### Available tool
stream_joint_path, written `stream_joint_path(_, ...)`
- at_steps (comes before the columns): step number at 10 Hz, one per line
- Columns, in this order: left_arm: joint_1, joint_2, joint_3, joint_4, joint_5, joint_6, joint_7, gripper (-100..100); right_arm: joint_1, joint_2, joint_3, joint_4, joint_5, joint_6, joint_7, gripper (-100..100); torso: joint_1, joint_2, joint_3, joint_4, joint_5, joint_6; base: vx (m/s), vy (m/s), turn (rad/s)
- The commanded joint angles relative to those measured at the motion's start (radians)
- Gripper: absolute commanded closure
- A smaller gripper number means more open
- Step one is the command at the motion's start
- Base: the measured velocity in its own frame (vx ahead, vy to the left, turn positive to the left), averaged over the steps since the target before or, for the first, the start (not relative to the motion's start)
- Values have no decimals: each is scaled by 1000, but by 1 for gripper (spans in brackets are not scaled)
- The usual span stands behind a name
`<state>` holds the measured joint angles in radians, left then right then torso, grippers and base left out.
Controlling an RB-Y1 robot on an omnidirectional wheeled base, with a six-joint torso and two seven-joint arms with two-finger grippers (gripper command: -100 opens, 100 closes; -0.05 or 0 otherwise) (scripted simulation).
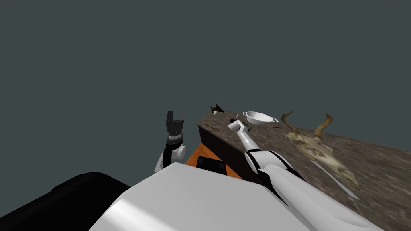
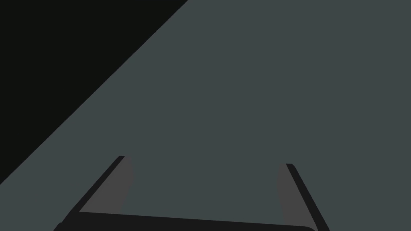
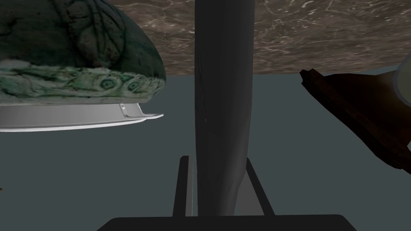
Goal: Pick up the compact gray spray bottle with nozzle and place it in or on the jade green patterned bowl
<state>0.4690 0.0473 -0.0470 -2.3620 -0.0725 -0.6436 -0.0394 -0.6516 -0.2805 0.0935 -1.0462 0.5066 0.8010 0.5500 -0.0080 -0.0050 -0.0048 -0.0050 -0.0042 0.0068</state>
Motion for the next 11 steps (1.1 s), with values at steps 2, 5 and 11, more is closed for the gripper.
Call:
stream_joint_path(2, 0, 0, 0, 0, 0, 0, 0, 0, 3, 31, 25, -57, -16, 27, 32, 100, -1, 0, 0, 0, 0, 2, 55, 12, -239)
stream_joint_path(5, 0, 0, 0, 0, 0, 0, 0, 0, -15, 62, 27, -54, -20, 34, 39, 100, -2, 4, 2, 1, 0, 0, -6, 19, -51)
stream_joint_path(11, 0, 0, 0, 0, 0, 0, 0, 0, -98, 136, 22, -74, -62, 109, 115, 100, -2, 17, 10, 4, 0, 3, -113, 34, -246)
